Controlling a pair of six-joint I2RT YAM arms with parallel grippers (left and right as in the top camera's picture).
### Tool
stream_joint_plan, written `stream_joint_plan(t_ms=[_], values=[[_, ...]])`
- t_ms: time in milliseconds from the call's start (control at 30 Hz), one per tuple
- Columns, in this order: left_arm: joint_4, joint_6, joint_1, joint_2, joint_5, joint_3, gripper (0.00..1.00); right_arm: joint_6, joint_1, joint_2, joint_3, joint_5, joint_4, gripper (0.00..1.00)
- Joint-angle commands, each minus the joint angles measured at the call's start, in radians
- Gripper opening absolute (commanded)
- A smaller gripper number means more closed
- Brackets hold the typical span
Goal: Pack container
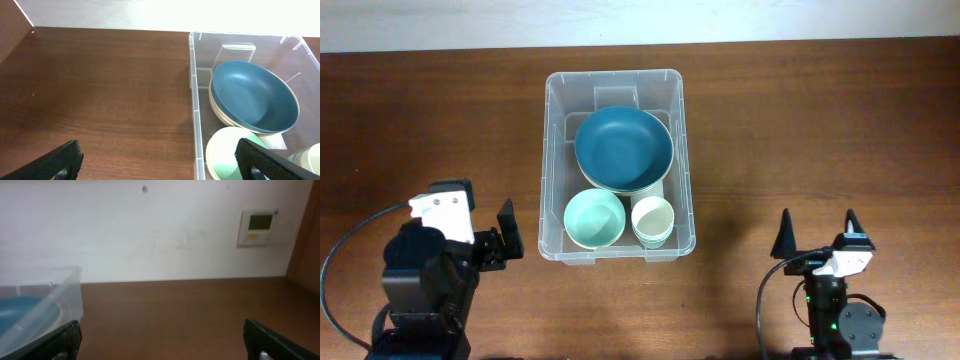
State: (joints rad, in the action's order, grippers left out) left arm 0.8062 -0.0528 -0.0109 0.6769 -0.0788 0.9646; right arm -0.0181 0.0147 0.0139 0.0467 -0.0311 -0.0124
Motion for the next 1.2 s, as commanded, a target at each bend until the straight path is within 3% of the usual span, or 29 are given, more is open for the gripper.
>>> stream_joint_plan(t_ms=[0,1167], values=[[-0.002,-0.014,-0.002,-0.003,0.011,-0.008,1.00,0.007,0.007,-0.010,-0.041,0.048,0.037,0.99],[0.014,0.020,-0.001,-0.037,-0.016,-0.052,1.00,0.007,0.006,-0.008,-0.041,0.053,0.089,0.99]])
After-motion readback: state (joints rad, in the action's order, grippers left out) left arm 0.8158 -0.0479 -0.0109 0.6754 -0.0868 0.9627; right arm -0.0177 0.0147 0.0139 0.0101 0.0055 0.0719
